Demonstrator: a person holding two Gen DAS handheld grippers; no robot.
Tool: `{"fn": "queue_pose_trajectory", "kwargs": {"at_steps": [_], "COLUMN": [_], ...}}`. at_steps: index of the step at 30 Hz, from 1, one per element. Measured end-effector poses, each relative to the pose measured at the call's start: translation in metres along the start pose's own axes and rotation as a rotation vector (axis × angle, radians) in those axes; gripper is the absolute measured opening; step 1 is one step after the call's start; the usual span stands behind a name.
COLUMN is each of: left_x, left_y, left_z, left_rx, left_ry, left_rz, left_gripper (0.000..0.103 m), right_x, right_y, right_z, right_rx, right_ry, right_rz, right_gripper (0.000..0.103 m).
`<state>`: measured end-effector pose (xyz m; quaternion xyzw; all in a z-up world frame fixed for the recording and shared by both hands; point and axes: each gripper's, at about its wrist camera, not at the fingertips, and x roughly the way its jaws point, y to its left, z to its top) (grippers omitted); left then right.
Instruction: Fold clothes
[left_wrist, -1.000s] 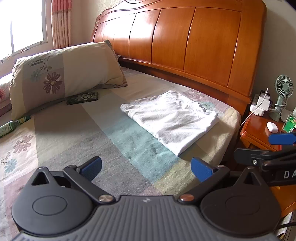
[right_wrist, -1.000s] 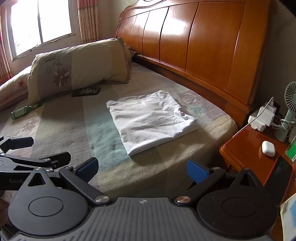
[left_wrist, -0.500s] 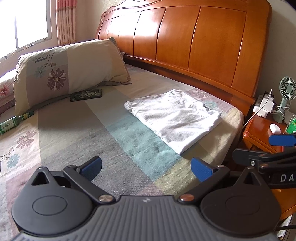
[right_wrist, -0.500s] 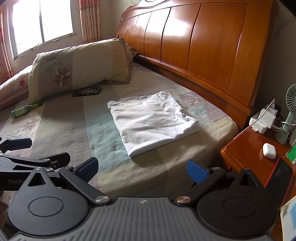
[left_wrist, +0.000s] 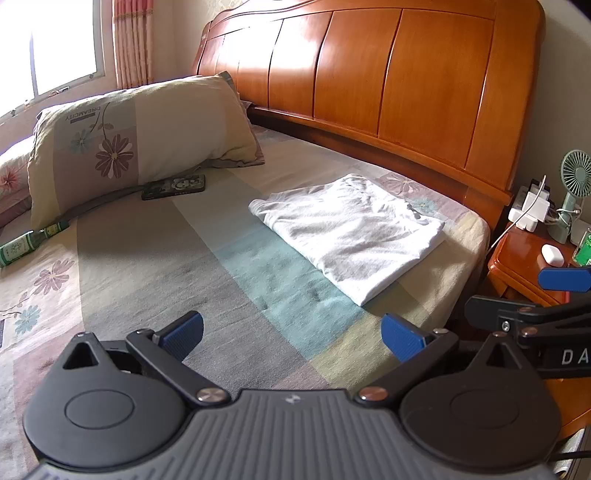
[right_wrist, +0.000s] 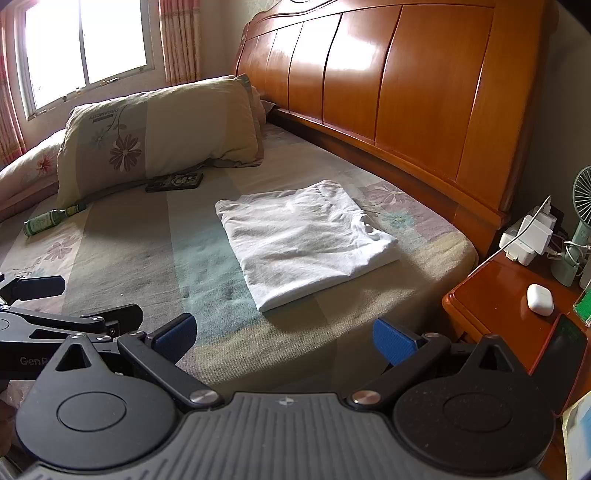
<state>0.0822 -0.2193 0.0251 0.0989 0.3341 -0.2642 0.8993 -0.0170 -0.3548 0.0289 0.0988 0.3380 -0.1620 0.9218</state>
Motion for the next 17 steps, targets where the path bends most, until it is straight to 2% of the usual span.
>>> {"fn": "queue_pose_trajectory", "kwargs": {"at_steps": [17], "left_x": [0.0007], "left_y": [-0.0012], "left_z": [0.0008], "left_rx": [0.005], "left_ry": [0.0], "left_rz": [0.002], "left_gripper": [0.102], "right_x": [0.0], "right_y": [-0.0003], "right_z": [-0.0006], "right_rx": [0.002], "right_ry": [-0.004], "right_rz": [0.003], "right_gripper": [0.103]}}
